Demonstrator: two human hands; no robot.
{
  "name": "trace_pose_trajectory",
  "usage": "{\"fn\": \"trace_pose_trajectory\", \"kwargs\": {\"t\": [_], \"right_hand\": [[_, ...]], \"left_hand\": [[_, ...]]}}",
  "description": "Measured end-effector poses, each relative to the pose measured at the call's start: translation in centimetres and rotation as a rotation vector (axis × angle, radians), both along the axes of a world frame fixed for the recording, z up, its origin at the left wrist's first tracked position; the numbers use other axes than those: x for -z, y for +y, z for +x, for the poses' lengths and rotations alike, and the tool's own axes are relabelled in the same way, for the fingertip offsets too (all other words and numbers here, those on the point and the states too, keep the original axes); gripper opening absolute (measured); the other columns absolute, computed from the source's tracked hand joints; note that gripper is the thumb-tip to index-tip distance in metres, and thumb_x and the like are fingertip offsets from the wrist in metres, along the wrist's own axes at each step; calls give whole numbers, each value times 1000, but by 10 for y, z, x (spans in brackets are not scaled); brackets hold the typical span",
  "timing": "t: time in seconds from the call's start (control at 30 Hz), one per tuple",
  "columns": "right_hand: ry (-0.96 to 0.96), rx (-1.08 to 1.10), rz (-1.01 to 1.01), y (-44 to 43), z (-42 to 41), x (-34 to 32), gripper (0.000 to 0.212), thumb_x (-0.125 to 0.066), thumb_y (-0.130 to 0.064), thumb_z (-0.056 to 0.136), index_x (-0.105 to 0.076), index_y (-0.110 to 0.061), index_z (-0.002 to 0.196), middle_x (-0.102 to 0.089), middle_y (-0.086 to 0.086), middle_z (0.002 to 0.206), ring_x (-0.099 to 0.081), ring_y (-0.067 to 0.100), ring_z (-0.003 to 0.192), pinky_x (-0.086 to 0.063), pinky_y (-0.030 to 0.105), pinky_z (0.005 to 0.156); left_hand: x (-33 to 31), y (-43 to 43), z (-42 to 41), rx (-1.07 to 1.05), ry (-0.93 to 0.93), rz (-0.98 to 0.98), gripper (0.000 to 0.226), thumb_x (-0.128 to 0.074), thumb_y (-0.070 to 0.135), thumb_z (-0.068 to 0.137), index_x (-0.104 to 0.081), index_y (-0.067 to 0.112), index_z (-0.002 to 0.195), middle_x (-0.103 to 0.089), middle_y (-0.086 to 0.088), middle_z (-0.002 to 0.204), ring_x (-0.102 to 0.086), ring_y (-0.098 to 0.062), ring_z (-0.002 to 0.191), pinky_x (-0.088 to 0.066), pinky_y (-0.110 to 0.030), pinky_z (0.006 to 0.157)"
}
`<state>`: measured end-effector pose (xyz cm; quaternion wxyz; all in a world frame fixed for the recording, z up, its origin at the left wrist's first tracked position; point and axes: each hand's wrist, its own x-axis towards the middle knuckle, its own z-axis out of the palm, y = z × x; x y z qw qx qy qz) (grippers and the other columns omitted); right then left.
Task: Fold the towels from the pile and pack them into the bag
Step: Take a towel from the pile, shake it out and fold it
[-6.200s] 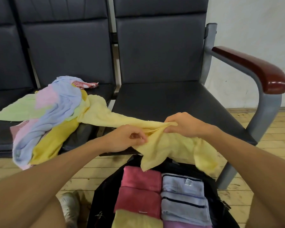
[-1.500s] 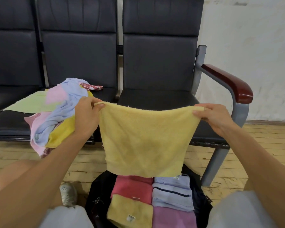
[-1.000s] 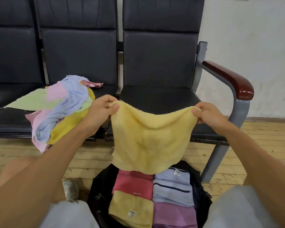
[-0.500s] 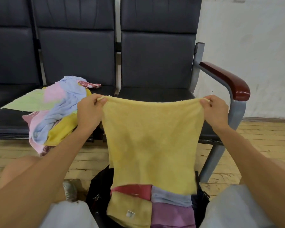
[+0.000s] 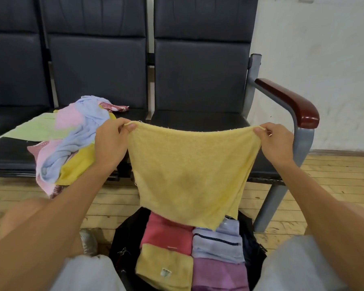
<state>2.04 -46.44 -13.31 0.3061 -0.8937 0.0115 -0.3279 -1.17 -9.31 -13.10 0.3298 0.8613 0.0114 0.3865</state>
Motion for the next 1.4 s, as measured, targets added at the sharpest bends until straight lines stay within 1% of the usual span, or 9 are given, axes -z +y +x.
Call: {"fn": "trace_pose_trajectory", "kwargs": {"t": [0.17,0.33,0.5,0.6,0.77,0.93,1.17,1.3,1.4], "right_hand": [[46,8,-14,-2,1,6,31,-49,-32,101,-68,-8,111,-70,12,94,-65,22,78,-53,35,83],[97,9,-44,4,-2,4,29,-46,-28,103,-64,-8,114,-65,8,97,-62,23,88,-43,29,80],[217,-32,250,9,-1,1,12,-47,-22,103,-55,-16,98,-54,-2,88,-61,25,90,-56,47,85],[287,-31,491,11,-1,-1,14,-49,-18,102,-55,-18,89,-52,-5,88,-57,18,84,-58,40,76],[326,-69,740,5,1,-2,18,-55,-19,99,-62,-9,113,-56,5,112,-56,18,94,-50,26,61],[356,-112,809,4,-1,-4,18,-56,-23,99,-70,-12,103,-60,6,111,-59,22,103,-53,29,68],[446,-288,794,2,-7,-10,23,-74,-13,83,-70,-4,104,-67,6,103,-64,18,96,-55,35,86],[376,-178,416,0,-4,-5,26,-80,-8,76,-74,-10,101,-69,5,97,-64,21,96,-54,37,92],[209,-109,116,3,-4,-2,18,-75,-19,84,-76,-11,100,-70,2,91,-60,14,86,-48,30,84]], "left_hand": [[2,5,0,14,32,20,26,-52,24,99,-70,8,108,-64,-2,83,-53,-12,78,-33,-21,73],[0,5,0,9,92,13,25,-49,23,100,-67,7,108,-61,-3,84,-52,-14,79,-29,-21,75],[1,8,6,91,229,-160,22,-50,25,100,-64,9,104,-62,-3,87,-59,-23,86,-50,-38,79],[-1,6,6,117,259,-310,18,-52,22,99,-63,10,106,-61,-3,92,-58,-22,91,-52,-30,68],[-4,6,10,118,287,-577,16,-57,20,96,-66,11,106,-61,-3,105,-53,-17,96,-42,-18,59],[-4,9,8,139,350,-759,22,-57,22,96,-70,11,111,-61,-7,115,-57,-22,103,-51,-29,77],[-4,14,4,175,313,-504,25,-68,15,89,-71,11,114,-61,0,87,-57,-15,87,-47,-22,74],[-3,14,-3,58,254,-65,28,-72,12,85,-71,10,113,-66,-7,89,-54,-15,79,-42,-26,80],[-4,10,-6,14,171,14,20,-65,12,90,-73,5,108,-71,-14,102,-53,-15,84,-37,-25,85]]}}
